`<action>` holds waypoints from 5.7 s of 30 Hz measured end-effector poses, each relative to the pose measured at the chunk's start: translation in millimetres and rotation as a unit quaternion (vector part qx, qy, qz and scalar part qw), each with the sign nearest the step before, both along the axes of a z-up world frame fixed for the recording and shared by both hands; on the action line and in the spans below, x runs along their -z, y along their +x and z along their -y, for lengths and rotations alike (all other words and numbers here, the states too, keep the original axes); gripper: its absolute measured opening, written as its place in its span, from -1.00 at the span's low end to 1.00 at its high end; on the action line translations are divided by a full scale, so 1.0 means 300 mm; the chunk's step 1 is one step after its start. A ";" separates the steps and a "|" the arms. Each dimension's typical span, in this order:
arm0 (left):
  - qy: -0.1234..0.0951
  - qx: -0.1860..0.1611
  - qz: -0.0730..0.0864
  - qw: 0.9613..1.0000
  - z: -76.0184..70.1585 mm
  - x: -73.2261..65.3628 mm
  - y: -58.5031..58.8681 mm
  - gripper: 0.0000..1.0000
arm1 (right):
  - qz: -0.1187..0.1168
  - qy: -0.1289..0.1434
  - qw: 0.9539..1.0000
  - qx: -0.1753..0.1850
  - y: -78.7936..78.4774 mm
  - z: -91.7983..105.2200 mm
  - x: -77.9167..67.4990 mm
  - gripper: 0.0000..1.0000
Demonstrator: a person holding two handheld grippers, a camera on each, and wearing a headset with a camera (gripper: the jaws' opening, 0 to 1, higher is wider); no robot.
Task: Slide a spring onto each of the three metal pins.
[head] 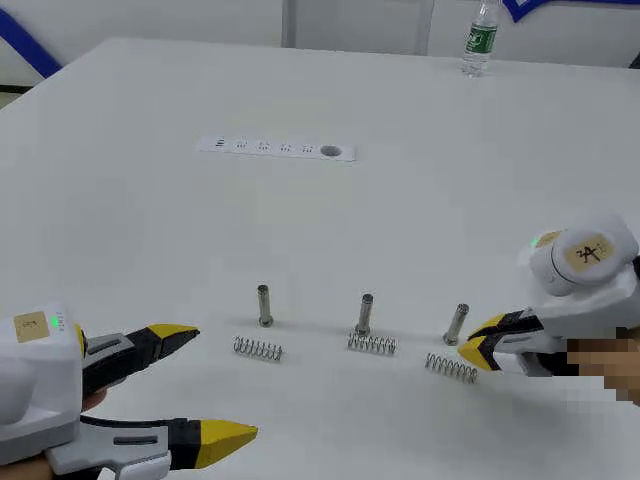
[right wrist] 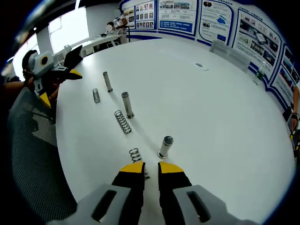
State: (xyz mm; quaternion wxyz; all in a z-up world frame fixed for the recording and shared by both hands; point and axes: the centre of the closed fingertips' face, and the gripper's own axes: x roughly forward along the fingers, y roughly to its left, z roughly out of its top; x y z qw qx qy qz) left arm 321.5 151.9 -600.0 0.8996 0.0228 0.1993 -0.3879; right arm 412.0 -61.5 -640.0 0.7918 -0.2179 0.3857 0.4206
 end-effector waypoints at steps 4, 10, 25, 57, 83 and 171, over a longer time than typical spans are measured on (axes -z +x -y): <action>0.000 0.001 -0.001 1.000 0.001 0.001 -0.001 0.55 | -0.005 -0.005 1.000 -0.021 -0.029 -0.003 0.009 -0.70; 0.002 0.003 -0.003 1.000 0.003 0.003 -0.004 0.55 | -0.014 -0.019 0.999 -0.046 -0.052 0.004 0.033 -0.67; 0.000 0.001 -0.003 1.000 0.002 0.002 -0.004 0.53 | -0.041 -0.041 0.995 -0.083 -0.083 0.005 0.087 -0.68; 0.033 0.112 -0.001 0.993 0.115 -0.025 -0.039 0.26 | -0.032 -0.058 0.989 -0.133 -0.132 -0.040 -0.011 -0.77; 0.066 0.249 0.016 0.966 0.362 -0.012 0.014 -0.20 | -0.063 -0.050 0.975 -0.208 -0.234 -0.183 -0.106 -0.77; 0.044 0.221 0.038 0.974 0.431 -0.011 0.074 -0.81 | -0.017 0.072 0.980 -0.187 -0.226 -0.328 -0.242 -0.73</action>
